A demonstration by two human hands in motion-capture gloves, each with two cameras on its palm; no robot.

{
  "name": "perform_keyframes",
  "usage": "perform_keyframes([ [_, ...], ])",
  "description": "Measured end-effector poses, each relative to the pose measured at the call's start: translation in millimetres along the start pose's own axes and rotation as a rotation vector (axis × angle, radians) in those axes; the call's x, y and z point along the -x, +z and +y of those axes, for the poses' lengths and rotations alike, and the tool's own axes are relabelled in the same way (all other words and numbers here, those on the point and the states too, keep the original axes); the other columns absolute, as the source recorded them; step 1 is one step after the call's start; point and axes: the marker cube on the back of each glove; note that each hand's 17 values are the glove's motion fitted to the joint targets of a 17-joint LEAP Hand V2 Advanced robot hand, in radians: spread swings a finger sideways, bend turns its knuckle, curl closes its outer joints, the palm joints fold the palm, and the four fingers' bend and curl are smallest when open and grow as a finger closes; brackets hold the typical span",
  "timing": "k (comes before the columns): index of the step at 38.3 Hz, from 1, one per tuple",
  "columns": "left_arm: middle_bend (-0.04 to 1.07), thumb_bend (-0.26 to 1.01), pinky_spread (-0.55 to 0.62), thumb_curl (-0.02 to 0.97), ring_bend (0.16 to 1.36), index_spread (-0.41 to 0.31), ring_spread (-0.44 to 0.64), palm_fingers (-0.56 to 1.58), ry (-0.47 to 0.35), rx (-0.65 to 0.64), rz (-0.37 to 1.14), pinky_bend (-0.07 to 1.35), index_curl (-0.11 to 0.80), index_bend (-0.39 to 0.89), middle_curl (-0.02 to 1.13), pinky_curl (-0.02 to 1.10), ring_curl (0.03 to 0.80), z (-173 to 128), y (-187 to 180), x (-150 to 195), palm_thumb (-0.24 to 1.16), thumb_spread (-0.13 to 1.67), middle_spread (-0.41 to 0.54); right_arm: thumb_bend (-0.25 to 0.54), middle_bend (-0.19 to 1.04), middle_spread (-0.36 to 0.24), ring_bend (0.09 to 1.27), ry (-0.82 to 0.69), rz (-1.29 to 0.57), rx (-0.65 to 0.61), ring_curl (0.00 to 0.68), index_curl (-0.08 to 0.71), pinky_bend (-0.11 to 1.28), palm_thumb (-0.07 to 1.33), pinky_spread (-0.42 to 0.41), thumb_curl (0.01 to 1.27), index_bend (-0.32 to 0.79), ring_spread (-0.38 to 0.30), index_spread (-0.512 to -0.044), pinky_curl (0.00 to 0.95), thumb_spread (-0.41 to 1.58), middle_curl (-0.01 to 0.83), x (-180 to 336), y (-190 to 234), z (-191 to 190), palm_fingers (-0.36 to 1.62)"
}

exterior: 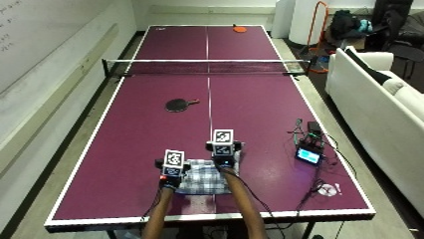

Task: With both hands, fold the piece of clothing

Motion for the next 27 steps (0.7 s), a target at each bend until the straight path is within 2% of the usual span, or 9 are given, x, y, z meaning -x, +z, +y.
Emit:
perform_keyframes([
  [3, 0.19, 0.01, 0.31, 0.128, 0.59, -0.133, -0.03, 0.54, -0.06, -0.062, -0.083, 0.29, 0.351, 0.14, 0.35, 0.37, 0.353, -4, 1, 24, 0.09, 1.46, -0.134, 0.011, 0.63, -0.202, 0.84, -0.109, 0.05, -0.035, 0.525, 0.323, 0.35, 0.96, -0.228, 0.39, 0.19, -0.222, -0.313, 0.387, 0.99, 0.55, 54, -20, 23, 1.23],
  [6, 0.18, 0.01, 0.3, 0.135, 0.58, -0.134, -0.03, 0.55, -0.057, -0.118, -0.032, 0.28, 0.352, 0.15, 0.35, 0.37, 0.35, -32, 37, 38, 0.1, 1.46, -0.141, -0.007, 0.65, -0.206, 0.82, -0.188, 0.066, -0.027, 0.521, 0.34, 0.29, 0.96, -0.203, 0.4, 0.19, -0.228, -0.322, 0.375, 0.96, 0.55, 97, -29, 49, 1.22],
  [9, 0.17, 0.01, 0.3, 0.142, 0.58, -0.139, -0.04, 0.56, -0.073, -0.138, 0.027, 0.27, 0.351, 0.15, 0.35, 0.36, 0.349, -36, 50, 53, 0.12, 1.45, -0.145, -0.02, 0.67, -0.208, 0.77, -0.249, 0.045, -0.017, 0.507, 0.361, 0.23, 0.96, -0.162, 0.4, 0.21, -0.236, -0.326, 0.36, 0.94, 0.552, 132, -38, 77, 1.2],
  [15, 0.16, 0.02, 0.29, 0.158, 0.57, -0.141, -0.04, 0.57, -0.121, -0.1, 0.076, 0.26, 0.353, 0.15, 0.35, 0.37, 0.346, -17, 45, 78, 0.16, 1.43, -0.149, -0.022, 0.68, -0.209, 0.72, -0.319, 0.026, 0.085, 0.493, 0.386, 0.16, 0.97, -0.102, 0.41, 0.21, -0.244, -0.331, 0.335, 0.91, 0.547, 172, -12, 102, 1.19],
  [19, 0.18, 0.02, 0.28, 0.166, 0.56, -0.142, -0.04, 0.58, -0.12, -0.113, 0.102, 0.25, 0.351, 0.14, 0.35, 0.36, 0.341, -23, 49, 84, 0.18, 1.42, -0.158, -0.022, 0.7, -0.21, 0.7, -0.334, 0.004, 0.117, 0.489, 0.397, 0.15, 0.97, -0.075, 0.42, 0.19, -0.253, -0.332, 0.319, 0.9, 0.547, 177, 0, 109, 1.19],
  [24, 0.18, 0.02, 0.29, 0.174, 0.55, -0.143, -0.04, 0.59, -0.104, -0.115, 0.14, 0.24, 0.348, 0.14, 0.36, 0.36, 0.338, -23, 43, 78, 0.2, 1.41, -0.162, -0.037, 0.72, -0.225, 0.67, -0.475, -0.293, 0.116, 0.477, 0.37, 0.14, 0.93, 0.028, 0.41, 0.1, -0.267, -0.338, 0.297, 0.92, 0.538, 175, -1, 112, 1.05],
  [25, 0.18, 0.02, 0.29, 0.174, 0.55, -0.143, -0.04, 0.59, -0.097, -0.116, 0.147, 0.24, 0.348, 0.14, 0.36, 0.36, 0.338, -23, 41, 76, 0.2, 1.41, -0.162, -0.027, 0.75, -0.22, 0.68, -0.512, -0.376, 0.123, 0.482, 0.376, 0.12, 0.94, 0.022, 0.41, 0.13, -0.269, -0.338, 0.287, 0.91, 0.55, 172, -2, 113, 1.12],
  [26, 0.18, 0.02, 0.29, 0.175, 0.55, -0.142, -0.04, 0.59, -0.091, -0.117, 0.152, 0.24, 0.346, 0.14, 0.36, 0.36, 0.338, -23, 39, 74, 0.21, 1.41, -0.163, -0.044, 0.6, -0.228, 0.66, -0.541, -0.442, 0.13, 0.471, 0.36, 0.2, 0.9, 0.053, 0.4, 0.09, -0.262, -0.337, 0.306, 0.95, 0.499, 169, -4, 113, 0.94],
  [27, 0.18, 0.02, 0.29, 0.176, 0.55, -0.142, -0.04, 0.59, -0.087, -0.118, 0.155, 0.24, 0.345, 0.14, 0.36, 0.36, 0.338, -23, 39, 73, 0.21, 1.41, -0.163, -0.042, 0.56, -0.225, 0.65, -0.561, -0.49, 0.137, 0.476, 0.365, 0.23, 0.89, 0.063, 0.39, 0.1, -0.252, -0.337, 0.325, 0.97, 0.496, 165, -5, 113, 0.9],
])
